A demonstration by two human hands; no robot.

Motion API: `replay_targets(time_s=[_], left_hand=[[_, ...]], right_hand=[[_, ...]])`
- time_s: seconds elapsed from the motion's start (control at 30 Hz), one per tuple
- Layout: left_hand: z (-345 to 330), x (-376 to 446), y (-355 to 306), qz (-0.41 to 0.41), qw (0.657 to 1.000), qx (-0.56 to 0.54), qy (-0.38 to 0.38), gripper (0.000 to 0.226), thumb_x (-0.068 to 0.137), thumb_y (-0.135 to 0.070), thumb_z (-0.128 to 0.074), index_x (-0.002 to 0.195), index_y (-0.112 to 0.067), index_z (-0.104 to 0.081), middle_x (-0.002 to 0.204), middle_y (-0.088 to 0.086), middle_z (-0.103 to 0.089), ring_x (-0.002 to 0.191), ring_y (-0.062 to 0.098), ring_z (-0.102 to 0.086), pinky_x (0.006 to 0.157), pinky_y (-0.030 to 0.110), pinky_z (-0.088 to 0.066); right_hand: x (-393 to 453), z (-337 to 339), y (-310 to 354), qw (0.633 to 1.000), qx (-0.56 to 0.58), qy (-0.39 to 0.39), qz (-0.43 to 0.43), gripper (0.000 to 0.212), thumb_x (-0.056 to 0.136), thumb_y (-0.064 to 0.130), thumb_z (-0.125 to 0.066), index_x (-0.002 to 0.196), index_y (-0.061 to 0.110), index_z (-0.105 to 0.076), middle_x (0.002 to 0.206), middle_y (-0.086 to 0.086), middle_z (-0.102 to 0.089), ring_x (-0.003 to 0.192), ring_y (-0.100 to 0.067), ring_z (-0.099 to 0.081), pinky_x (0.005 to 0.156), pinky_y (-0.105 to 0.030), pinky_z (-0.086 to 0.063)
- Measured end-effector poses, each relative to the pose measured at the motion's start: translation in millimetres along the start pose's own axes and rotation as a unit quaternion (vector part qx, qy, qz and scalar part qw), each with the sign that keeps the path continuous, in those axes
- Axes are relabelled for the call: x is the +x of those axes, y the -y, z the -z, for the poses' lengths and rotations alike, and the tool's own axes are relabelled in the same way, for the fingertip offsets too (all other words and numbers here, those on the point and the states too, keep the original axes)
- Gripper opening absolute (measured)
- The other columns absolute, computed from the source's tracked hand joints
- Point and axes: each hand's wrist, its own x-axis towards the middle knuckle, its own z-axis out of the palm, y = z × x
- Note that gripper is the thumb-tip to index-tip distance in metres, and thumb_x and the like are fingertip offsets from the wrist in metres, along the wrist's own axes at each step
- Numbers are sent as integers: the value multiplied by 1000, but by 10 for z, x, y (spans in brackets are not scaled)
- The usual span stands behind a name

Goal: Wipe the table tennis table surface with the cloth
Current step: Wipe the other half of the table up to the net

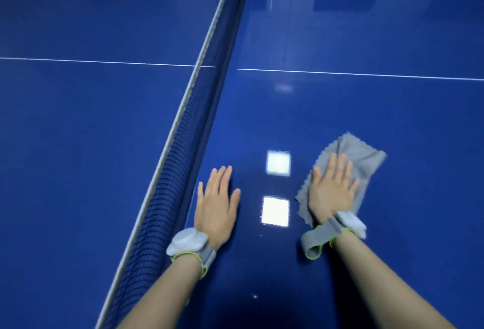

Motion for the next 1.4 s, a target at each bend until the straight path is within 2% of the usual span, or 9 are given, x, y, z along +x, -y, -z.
replay_targets(time_s=[0.17,0.3,0.43,0.57,0.63,0.73,0.87,1.1,1.4], left_hand=[[133,-349,550,13,1000,-14,-7,70,85,-53,-2,147,-23,-14,155,-9,-15,143,5,0,113,29,5],[172,-606,908,33,999,-26,-12,69,87,-52,-5,147,-22,-16,154,-11,-16,138,-2,2,115,30,-3],[112,-663,929,52,997,-60,-24,71,85,-54,-7,147,-21,-19,154,-7,-20,137,-3,-2,112,27,0],[69,-652,808,70,992,-104,-26,71,84,-56,-8,146,-24,-20,154,-9,-20,136,-6,-3,113,29,1],[86,-670,786,77,993,-92,-21,69,86,-54,-10,146,-23,-20,154,-8,-20,139,-2,-4,113,31,1],[112,-682,656,82,995,-60,-19,54,97,-39,-24,146,-18,-21,155,-2,-21,143,10,-9,116,37,-2],[153,-704,554,105,992,-61,-32,50,98,-30,-28,147,-17,-20,155,0,-19,144,13,-9,117,39,-3],[-20,-963,193,103,994,-46,-8,50,99,-31,-26,147,-20,-19,156,-2,-17,144,11,-3,116,36,2],[-400,-1320,-713,31,997,-53,36,50,99,-33,-25,147,-23,-18,156,-5,-14,144,9,-2,116,34,3]], right_hand=[[-259,-510,1262,989,-4,46,139,58,100,44,-16,151,19,-3,159,0,1,146,-18,4,113,-39,11],[-658,-715,1787,964,-30,88,251,59,99,46,-10,151,19,-1,159,-1,3,146,-18,6,114,-41,10],[-1068,-782,1756,908,-50,113,399,59,97,44,-10,151,20,-7,159,0,-3,146,-19,0,112,-39,11],[-1363,-789,1423,857,-105,116,491,58,92,37,-25,145,18,-35,152,-1,-31,141,-20,-27,112,-45,-22],[-1403,-761,1272,843,-97,139,510,58,89,36,-29,142,18,-41,150,1,-35,139,-18,-30,112,-45,-22],[-1328,-583,1007,856,-86,139,491,56,94,43,-23,143,21,-39,150,2,-35,139,-17,-32,112,-44,-20],[-966,-361,702,894,-62,133,423,70,88,52,4,151,26,-11,159,7,-5,146,-13,-1,114,-36,8],[-312,88,-438,960,-68,73,261,53,101,43,-15,151,27,-6,159,8,-1,146,-14,1,115,-39,2],[-611,618,-2136,995,-46,32,85,54,100,42,-10,151,27,-3,158,9,1,145,-11,4,117,-39,2]])
